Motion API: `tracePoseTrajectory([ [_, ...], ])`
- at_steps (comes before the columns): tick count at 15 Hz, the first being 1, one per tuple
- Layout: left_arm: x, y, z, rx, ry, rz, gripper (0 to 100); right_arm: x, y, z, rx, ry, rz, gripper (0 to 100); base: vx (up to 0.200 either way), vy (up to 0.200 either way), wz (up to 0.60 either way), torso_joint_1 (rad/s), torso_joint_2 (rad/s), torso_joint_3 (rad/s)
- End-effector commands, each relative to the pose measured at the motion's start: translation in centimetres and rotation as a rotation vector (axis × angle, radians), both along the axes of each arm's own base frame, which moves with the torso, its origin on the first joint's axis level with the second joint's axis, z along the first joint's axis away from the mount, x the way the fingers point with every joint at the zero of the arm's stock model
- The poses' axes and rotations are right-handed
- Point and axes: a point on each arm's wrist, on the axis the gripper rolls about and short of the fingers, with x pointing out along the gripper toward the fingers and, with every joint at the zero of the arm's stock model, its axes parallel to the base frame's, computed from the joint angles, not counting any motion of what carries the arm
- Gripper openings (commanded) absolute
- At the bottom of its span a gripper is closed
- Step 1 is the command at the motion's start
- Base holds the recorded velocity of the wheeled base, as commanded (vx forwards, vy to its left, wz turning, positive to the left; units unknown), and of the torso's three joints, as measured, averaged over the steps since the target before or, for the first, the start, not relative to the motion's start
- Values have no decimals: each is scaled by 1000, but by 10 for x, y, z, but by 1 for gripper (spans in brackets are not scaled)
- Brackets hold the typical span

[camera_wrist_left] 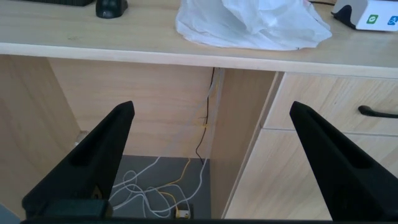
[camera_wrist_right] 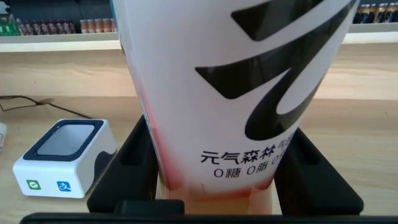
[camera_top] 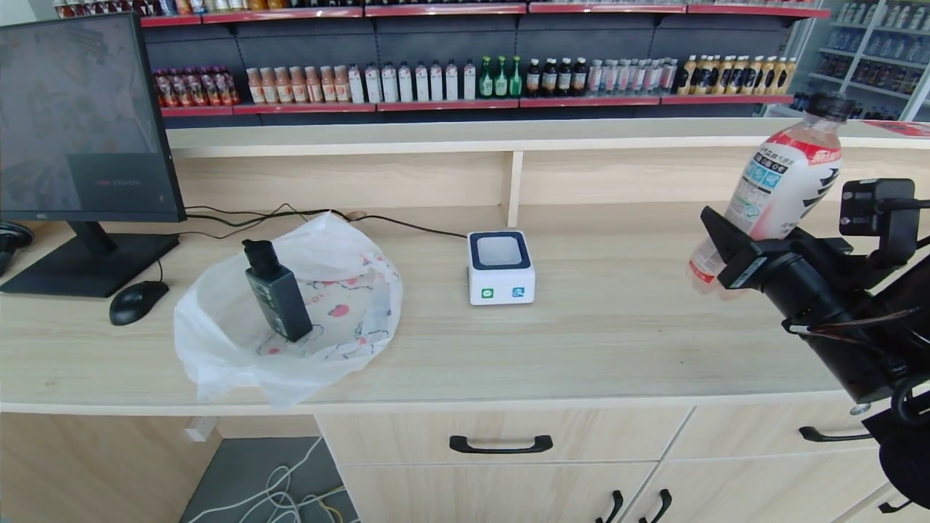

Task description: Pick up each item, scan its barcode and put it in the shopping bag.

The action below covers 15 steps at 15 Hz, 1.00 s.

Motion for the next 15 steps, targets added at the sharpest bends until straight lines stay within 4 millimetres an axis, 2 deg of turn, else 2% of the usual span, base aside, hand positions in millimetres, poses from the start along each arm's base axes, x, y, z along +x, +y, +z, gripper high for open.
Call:
tracePoseTrajectory([
  [1,0,0,0,0,0,-1,100,-4,0,2,1,-8,2,0,0,0,600,-7,2,2],
  [9,0,0,0,0,-1,-1,100,-14,-3,4,2,-12,2,0,0,0,600,1,1,2],
  [15,0,0,0,0,-1,-1,100,-7,-1,8,2,-29,4,0,0,0,0,0,0,0],
])
